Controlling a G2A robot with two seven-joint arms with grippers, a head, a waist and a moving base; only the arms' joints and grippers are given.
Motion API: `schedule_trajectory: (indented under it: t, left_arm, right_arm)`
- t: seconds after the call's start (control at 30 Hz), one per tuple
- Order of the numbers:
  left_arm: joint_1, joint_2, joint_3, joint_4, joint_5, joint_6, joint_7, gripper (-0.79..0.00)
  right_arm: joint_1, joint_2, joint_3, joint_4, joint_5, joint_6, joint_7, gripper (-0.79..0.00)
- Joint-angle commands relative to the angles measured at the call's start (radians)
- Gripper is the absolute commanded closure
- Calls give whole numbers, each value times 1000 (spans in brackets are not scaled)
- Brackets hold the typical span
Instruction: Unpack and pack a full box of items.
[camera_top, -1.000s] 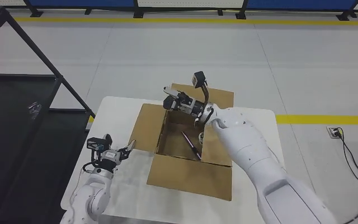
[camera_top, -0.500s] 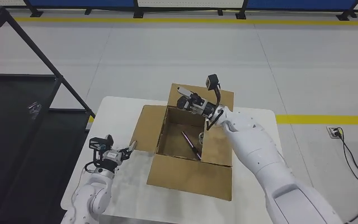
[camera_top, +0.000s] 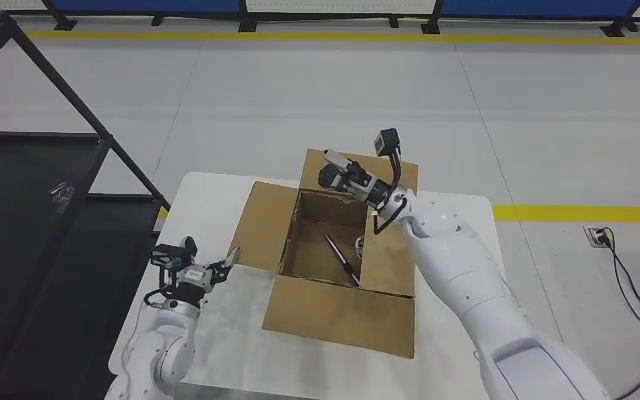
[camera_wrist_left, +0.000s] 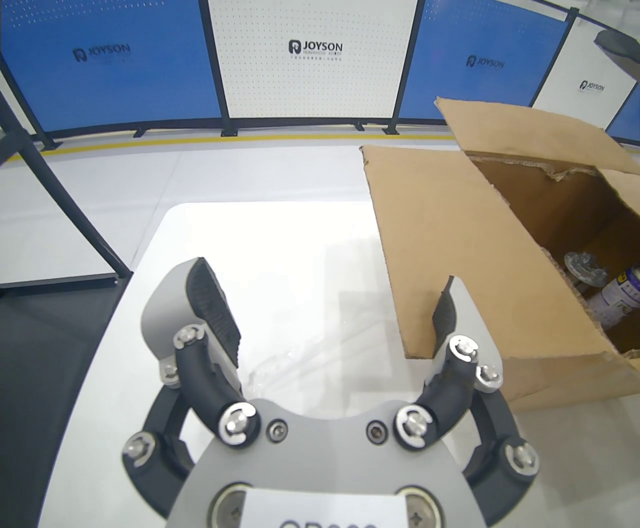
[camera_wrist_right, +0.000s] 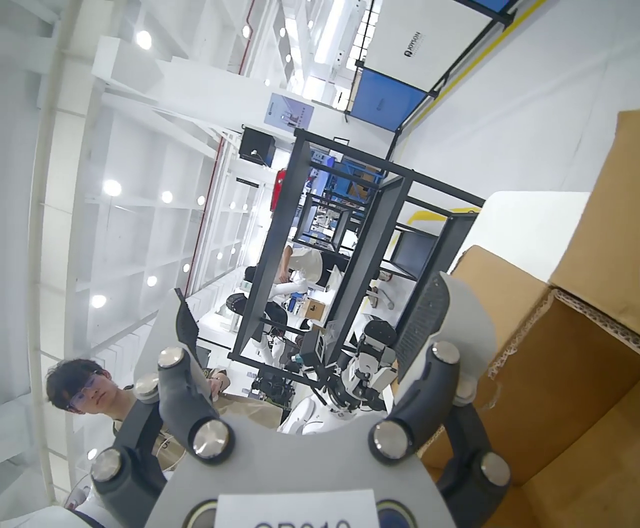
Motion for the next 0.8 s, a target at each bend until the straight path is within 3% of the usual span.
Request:
schedule_trajectory:
  t: [0.0, 0.23, 0.47, 0.6, 0.77]
  left_arm:
    - [15, 1, -8, -52, 8, 3, 11, -785]
    - [61, 5, -27, -241, 43, 4, 0, -785]
    - [60, 3, 32, -379, 74, -28, -41, -785]
    - [12, -5, 108, -380, 8, -75, -129, -785]
    - [-104, -26, 248, -280, -89, -118, -210, -785]
  right_arm:
    - [-31, 18, 31, -59, 3, -17, 22, -785]
    - [-191, 95, 181, -313, -30, -39, 56, -785]
    - [-383, 153, 337, -574, -45, -3, 59, -785]
    - [-470, 173, 414, -653, -64, 1, -7, -785]
    - [-550, 186, 470, -714, -61, -6, -79, -785]
